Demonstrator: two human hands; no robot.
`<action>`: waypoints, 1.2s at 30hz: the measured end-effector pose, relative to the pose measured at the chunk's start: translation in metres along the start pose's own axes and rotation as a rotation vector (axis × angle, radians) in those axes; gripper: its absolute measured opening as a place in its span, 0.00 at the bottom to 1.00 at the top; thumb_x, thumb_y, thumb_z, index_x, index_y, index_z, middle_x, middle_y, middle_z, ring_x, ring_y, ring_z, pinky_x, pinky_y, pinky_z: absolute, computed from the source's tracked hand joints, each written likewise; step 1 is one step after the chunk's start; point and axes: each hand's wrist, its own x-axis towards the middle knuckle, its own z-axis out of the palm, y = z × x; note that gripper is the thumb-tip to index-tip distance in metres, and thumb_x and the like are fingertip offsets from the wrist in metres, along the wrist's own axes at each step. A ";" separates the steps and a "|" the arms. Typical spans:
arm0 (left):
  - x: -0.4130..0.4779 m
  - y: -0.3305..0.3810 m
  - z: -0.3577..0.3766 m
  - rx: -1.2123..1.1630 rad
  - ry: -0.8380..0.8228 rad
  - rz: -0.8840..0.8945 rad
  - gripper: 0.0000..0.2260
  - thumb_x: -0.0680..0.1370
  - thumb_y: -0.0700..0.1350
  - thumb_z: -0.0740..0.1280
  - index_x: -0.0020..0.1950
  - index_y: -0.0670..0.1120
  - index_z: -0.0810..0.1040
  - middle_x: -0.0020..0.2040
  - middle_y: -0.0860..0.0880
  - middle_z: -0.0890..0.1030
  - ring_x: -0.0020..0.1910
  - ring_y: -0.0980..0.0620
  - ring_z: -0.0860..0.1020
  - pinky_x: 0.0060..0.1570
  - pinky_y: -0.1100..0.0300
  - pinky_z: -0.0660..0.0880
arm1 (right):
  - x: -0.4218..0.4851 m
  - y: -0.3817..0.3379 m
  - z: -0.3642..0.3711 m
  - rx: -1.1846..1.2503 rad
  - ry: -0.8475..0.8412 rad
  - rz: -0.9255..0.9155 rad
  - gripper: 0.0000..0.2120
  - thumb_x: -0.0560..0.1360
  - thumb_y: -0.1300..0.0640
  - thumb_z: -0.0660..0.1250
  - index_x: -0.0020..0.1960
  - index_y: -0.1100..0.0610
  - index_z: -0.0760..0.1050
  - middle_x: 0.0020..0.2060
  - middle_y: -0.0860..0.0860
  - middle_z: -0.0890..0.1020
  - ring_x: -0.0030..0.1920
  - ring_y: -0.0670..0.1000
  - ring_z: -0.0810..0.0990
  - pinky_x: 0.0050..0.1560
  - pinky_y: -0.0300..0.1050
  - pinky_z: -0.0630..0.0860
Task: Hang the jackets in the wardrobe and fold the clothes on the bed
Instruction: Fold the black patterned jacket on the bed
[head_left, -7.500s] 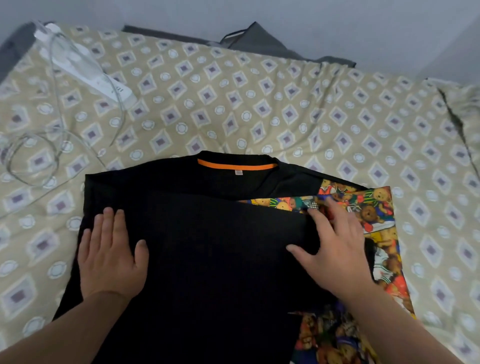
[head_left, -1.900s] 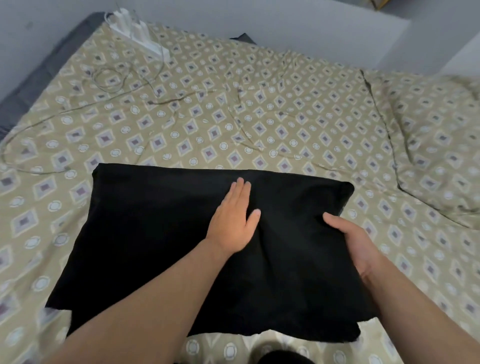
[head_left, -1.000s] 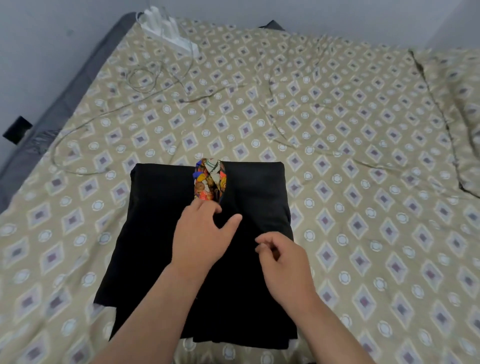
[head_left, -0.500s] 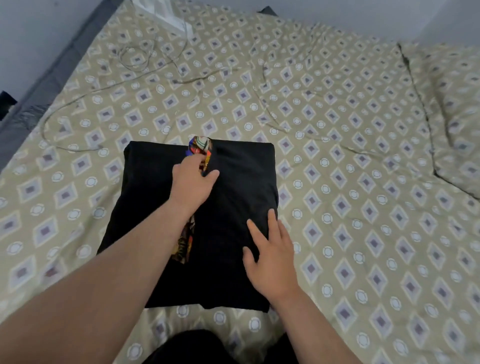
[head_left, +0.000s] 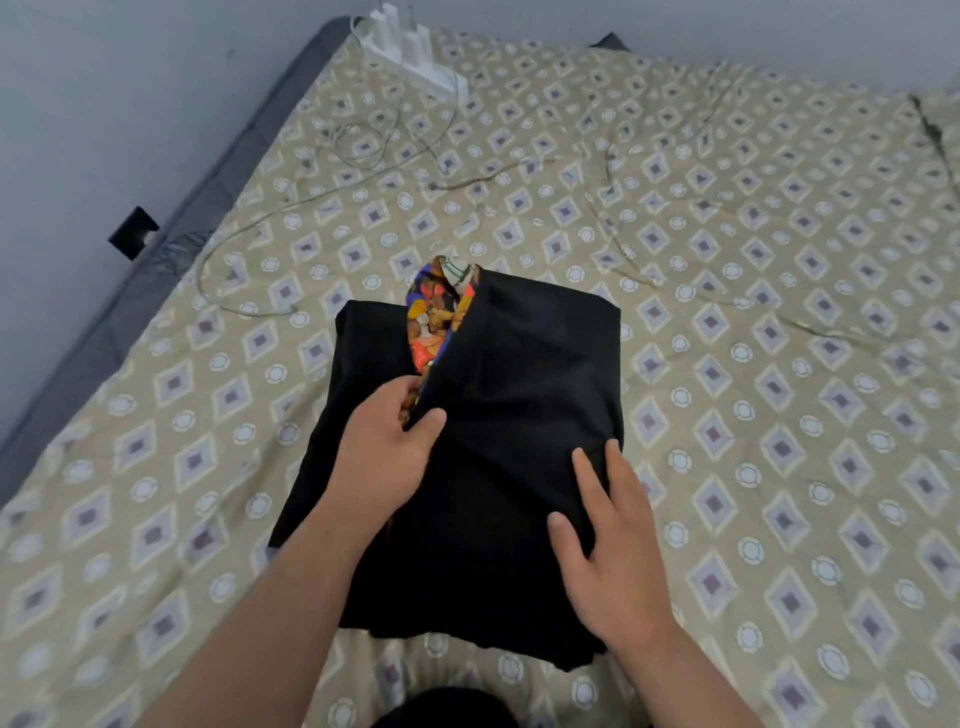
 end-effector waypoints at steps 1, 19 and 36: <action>0.004 -0.007 -0.013 -0.029 0.035 0.015 0.11 0.74 0.47 0.69 0.54 0.60 0.78 0.46 0.67 0.81 0.45 0.69 0.78 0.47 0.73 0.71 | 0.001 -0.004 0.000 -0.045 0.008 -0.038 0.30 0.79 0.37 0.53 0.79 0.43 0.57 0.80 0.46 0.50 0.80 0.47 0.47 0.76 0.46 0.50; 0.002 -0.057 -0.031 0.727 0.148 -0.010 0.32 0.71 0.56 0.71 0.67 0.38 0.69 0.65 0.36 0.73 0.65 0.34 0.72 0.61 0.40 0.72 | 0.059 -0.033 0.018 -0.260 -0.080 -0.135 0.30 0.79 0.42 0.53 0.79 0.48 0.57 0.80 0.55 0.53 0.80 0.57 0.48 0.78 0.56 0.47; 0.098 -0.091 0.016 0.689 -0.147 0.083 0.30 0.82 0.61 0.45 0.82 0.50 0.47 0.82 0.52 0.47 0.80 0.54 0.44 0.78 0.48 0.42 | 0.113 -0.009 0.063 -0.319 -0.166 -0.057 0.38 0.77 0.33 0.42 0.81 0.50 0.41 0.81 0.51 0.41 0.80 0.50 0.36 0.78 0.55 0.38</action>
